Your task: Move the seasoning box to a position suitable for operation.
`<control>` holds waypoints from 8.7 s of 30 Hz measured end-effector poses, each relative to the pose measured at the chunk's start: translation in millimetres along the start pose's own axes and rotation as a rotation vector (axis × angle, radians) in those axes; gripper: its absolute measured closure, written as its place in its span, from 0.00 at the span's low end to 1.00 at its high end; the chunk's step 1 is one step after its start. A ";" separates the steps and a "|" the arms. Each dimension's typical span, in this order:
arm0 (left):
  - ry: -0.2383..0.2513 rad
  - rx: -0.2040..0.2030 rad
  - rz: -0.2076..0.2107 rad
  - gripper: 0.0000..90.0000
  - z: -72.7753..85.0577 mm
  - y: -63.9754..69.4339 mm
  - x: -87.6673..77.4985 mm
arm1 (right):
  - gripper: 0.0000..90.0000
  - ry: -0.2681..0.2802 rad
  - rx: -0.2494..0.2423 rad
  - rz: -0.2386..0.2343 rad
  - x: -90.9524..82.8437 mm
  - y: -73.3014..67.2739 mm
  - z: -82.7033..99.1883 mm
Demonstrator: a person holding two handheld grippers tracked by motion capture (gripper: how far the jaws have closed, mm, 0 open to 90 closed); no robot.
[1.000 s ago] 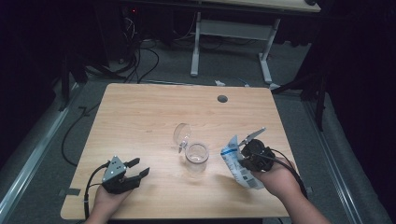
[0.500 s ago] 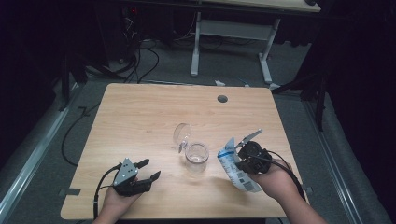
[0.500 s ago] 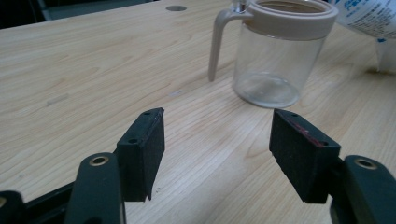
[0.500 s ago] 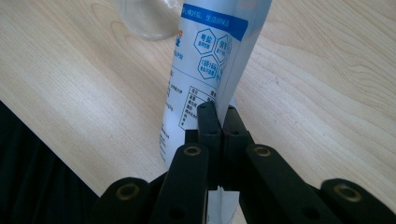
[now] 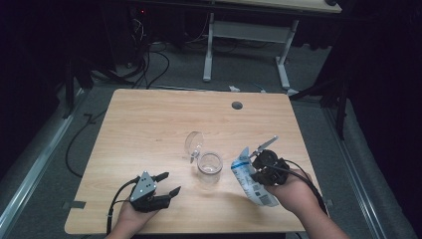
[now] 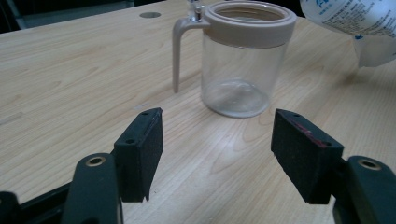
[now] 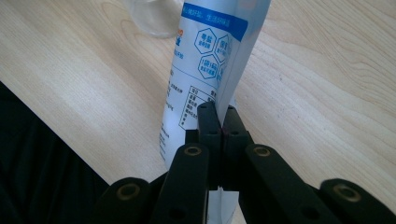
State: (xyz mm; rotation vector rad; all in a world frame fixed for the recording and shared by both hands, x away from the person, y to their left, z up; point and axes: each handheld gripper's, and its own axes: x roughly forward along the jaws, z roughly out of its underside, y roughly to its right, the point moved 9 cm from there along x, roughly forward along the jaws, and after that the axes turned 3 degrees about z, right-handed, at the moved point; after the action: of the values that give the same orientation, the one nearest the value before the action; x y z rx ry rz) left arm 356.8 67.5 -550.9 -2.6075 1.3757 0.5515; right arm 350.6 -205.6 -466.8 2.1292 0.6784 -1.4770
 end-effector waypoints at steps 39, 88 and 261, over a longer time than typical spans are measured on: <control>-0.033 0.085 0.187 0.38 -11.7 86.8 48.9 | 1.00 -0.086 -0.007 -0.029 -13.3 -13.7 -4.8; 0.029 0.106 0.223 0.29 -35.2 132.3 94.1 | 1.00 -0.072 -0.098 -0.073 -20.6 -71.3 -61.8; 0.063 0.094 0.200 0.64 -73.7 129.7 100.9 | 1.00 -0.015 -0.073 -0.077 -23.8 -42.7 -82.8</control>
State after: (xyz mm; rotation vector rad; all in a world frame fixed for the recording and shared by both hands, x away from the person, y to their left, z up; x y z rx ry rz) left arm 321.0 -105.5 -515.8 -2.4497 1.6516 0.4209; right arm 376.0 -124.5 -421.8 2.0562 0.8050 -1.4837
